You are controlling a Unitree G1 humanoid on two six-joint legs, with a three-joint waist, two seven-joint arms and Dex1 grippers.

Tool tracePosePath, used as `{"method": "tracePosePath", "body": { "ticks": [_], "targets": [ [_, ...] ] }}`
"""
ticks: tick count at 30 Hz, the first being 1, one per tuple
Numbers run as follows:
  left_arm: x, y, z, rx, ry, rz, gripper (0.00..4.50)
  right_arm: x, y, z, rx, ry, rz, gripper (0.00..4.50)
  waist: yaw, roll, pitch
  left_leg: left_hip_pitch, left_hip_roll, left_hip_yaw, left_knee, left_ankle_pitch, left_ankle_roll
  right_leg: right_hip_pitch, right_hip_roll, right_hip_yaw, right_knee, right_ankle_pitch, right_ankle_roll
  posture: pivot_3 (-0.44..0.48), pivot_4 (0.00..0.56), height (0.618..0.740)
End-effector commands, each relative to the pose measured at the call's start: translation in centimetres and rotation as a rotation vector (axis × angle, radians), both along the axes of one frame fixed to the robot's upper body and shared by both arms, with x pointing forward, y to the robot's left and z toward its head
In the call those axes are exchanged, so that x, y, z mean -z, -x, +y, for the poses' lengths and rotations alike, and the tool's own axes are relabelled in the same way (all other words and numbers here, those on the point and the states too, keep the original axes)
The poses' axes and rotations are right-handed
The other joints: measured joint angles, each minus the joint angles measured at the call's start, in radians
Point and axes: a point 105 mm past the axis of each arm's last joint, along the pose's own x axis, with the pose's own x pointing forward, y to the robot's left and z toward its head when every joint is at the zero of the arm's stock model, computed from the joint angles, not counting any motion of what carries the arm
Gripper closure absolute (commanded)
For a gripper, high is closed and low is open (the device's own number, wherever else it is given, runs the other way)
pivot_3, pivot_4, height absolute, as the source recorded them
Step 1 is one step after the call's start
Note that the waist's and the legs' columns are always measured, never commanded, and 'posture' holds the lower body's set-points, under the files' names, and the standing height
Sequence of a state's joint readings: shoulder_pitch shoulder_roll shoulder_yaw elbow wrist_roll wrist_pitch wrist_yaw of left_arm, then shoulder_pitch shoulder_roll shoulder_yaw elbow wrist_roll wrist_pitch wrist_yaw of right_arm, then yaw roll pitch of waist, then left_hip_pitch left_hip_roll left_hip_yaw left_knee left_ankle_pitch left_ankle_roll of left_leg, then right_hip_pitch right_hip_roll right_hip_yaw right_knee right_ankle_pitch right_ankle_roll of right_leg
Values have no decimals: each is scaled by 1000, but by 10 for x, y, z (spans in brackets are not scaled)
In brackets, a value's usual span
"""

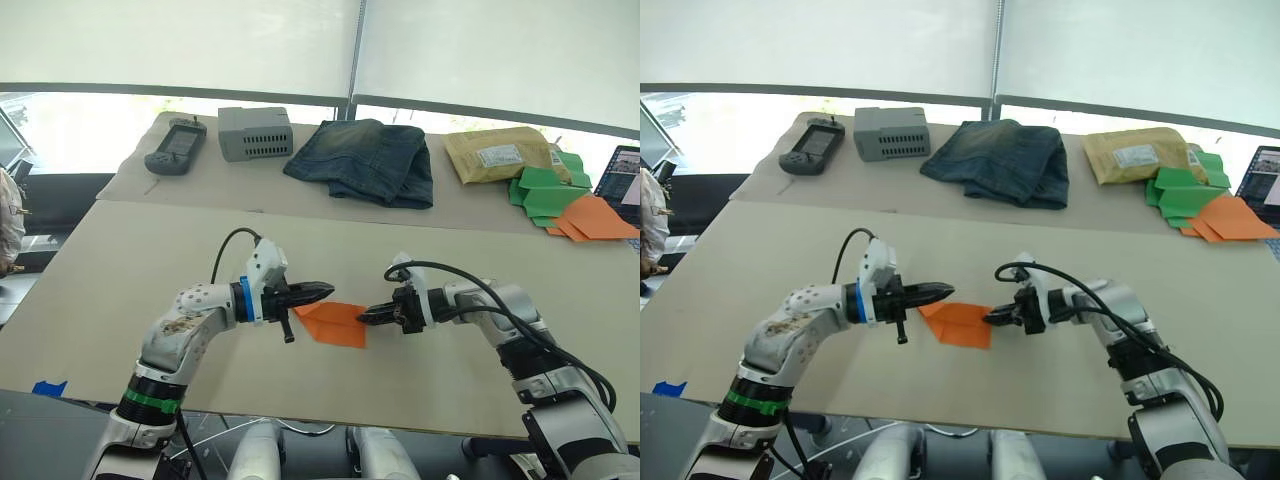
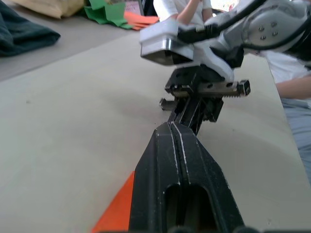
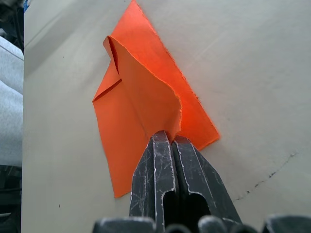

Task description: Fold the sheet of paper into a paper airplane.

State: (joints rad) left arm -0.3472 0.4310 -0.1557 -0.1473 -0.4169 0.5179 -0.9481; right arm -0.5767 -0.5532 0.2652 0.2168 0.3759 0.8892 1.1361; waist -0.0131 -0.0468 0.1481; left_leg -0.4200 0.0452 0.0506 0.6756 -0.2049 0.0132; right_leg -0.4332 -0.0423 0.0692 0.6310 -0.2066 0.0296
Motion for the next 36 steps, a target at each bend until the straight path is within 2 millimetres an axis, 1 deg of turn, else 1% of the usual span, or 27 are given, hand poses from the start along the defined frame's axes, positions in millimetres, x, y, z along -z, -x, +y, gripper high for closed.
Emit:
{"method": "tracePosePath", "body": {
  "ticks": [1,4,9,12,18,19,22,23,26,29,31,33,35,36],
  "targets": [
    [4,-7,-5,-20,-33,-32,4500,24,9,-8,46,63,92,4487,0,0,0,0,0,0,0,0,0,0,0,0,0,0,0,0,150,718],
    [14,-9,-6,-18,-67,-28,4500,20,12,-8,34,67,79,4487,1,0,0,0,0,0,0,0,0,0,0,0,0,0,1,0,150,718],
    [27,-7,-5,3,-114,-23,4500,19,7,-11,55,86,36,4487,1,0,0,-1,0,0,-1,-1,0,-1,0,0,0,0,1,0,150,718],
    [34,-10,-2,-10,-139,-24,4500,16,7,-11,60,70,30,4487,2,0,0,-1,0,0,-1,-1,0,-1,0,0,0,-1,-1,0,150,718],
    [48,-15,3,-29,-174,1,4500,3,4,-12,84,11,-26,4487,4,0,0,-2,0,0,-1,-1,0,-2,-1,0,-1,-1,-1,0,150,718],
    [51,-15,4,-29,-185,2,4500,0,3,-13,94,0,-43,3892,5,0,0,-2,0,0,-1,-1,0,-2,-1,0,-1,-1,0,0,150,718],
    [55,-14,5,-20,-199,9,4500,-9,1,-15,118,-21,-70,2984,4,0,0,-2,0,0,-1,-1,0,-2,-1,0,-1,-1,-1,0,150,718],
    [56,-13,5,-16,-204,8,4500,-11,0,-17,121,-15,-94,2575,3,0,0,-2,0,0,-1,0,0,-2,-1,0,-1,-1,-1,0,150,718],
    [57,-12,6,-16,-205,15,4500,-29,-2,-27,135,-3,-206,1572,5,1,0,-2,0,0,-1,-1,0,-3,-1,0,-1,-1,-1,0,150,718],
    [57,-12,5,-20,-200,16,4500,-48,-1,-30,123,-16,-334,1572,4,1,0,-4,0,1,-1,-1,0,-4,-1,0,-1,-1,-1,0,150,718],
    [57,-13,4,-23,-196,16,4500,-65,0,-23,116,-43,-485,1572,2,1,1,-4,0,1,-1,-1,0,-4,-1,0,-1,0,0,0,150,718],
    [55,-13,2,-22,-188,17,4500,-71,6,-11,89,-18,-630,2144,0,1,0,-4,0,1,-2,-1,0,-5,-1,0,-1,1,3,0,150,718],
    [53,-14,1,-21,-183,17,4500,-65,14,3,57,-9,-682,2754,-1,1,0,-3,0,1,-3,-1,0,-5,0,0,-1,1,4,0,150,718],
    [53,-14,1,-19,-183,17,4500,-62,18,12,43,-13,-703,3141,-1,1,0,-3,0,1,-3,-1,0,-5,0,0,-1,1,4,0,150,718]
  ]
}}
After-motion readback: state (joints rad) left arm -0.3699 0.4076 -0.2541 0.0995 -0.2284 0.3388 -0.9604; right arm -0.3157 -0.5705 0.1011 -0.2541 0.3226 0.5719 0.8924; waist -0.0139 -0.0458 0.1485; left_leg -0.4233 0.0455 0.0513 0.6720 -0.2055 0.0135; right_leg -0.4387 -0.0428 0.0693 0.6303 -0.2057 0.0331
